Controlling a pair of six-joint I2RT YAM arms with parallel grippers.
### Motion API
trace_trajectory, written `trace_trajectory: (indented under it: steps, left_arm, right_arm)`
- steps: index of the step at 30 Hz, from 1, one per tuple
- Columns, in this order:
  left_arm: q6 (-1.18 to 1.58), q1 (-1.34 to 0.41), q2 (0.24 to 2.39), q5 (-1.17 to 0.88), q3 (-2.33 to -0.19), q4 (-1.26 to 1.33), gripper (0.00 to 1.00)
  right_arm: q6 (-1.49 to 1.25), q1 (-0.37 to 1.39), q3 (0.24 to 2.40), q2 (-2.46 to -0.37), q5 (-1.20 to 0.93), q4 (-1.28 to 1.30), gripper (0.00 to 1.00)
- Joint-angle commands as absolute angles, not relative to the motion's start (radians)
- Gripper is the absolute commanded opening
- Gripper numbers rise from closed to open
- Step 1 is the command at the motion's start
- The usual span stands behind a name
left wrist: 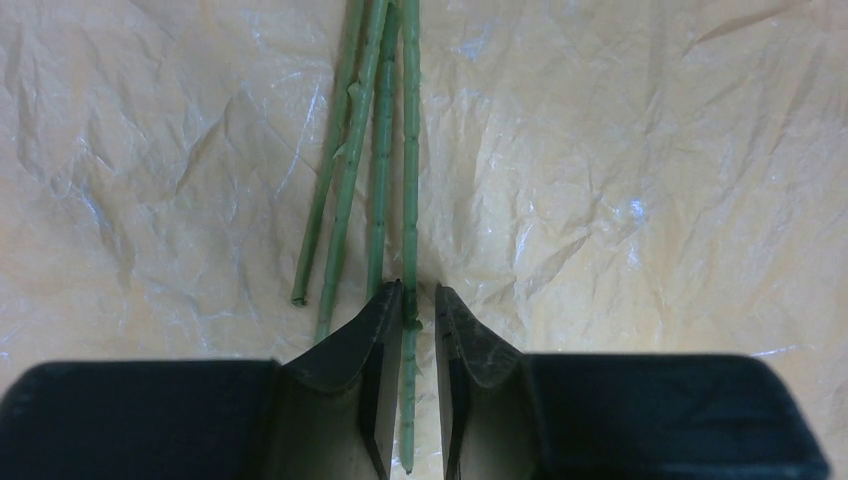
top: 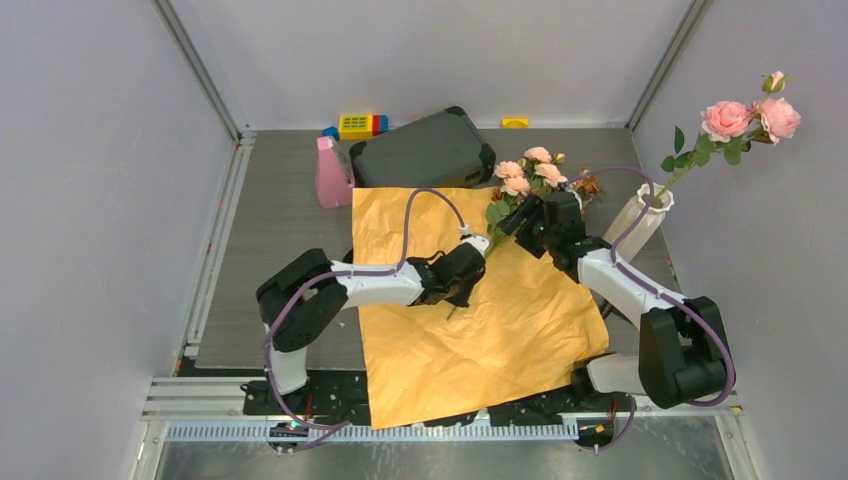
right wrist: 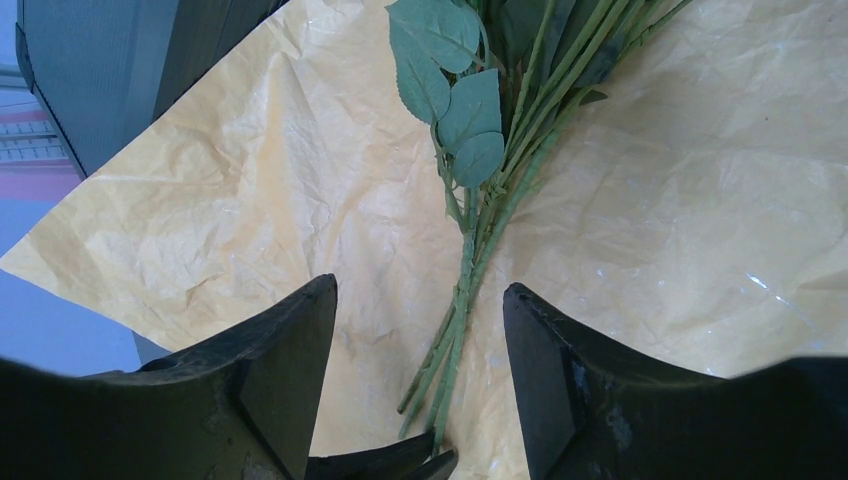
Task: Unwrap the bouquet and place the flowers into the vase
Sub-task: Pick up the fake flower from the wrapping paper.
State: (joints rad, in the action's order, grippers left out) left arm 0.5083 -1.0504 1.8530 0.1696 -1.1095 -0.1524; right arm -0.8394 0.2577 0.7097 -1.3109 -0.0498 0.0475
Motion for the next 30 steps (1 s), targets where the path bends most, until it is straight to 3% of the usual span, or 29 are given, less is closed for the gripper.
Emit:
trace_trajectory:
  steps: [1, 8, 13, 22, 30]
  left_arm:
    - [0.49, -1.058, 1.888, 0.218, -1.157, -0.202, 0.21]
    - [0.471, -1.071, 1.915, 0.271, -1.185, -0.262, 0.19]
    - [0.481, -1.083, 1.918, 0.277, -1.191, -0.278, 0.0]
    - [0.587, -1.078, 1.793, 0.214, -1.124, -0.18, 0.0]
    - [0.787, -0.996, 1.628, 0.02, -0.941, 0.146, 0.0]
  right_arm:
    - [-0.824, 0.252, 0.713, -1.285, -0.048, 0.035, 0.67]
    - [-0.828, 0.246, 0.709, -1.294, -0.058, 0.026, 0.67]
    - [-0.828, 0.243, 0.708, -1.298, -0.061, 0.025, 0.67]
    - [-0.835, 0.23, 0.712, -1.235, -0.072, 0.045, 0.67]
    - [-0.846, 0.22, 0.727, -1.14, -0.082, 0.08, 0.69]
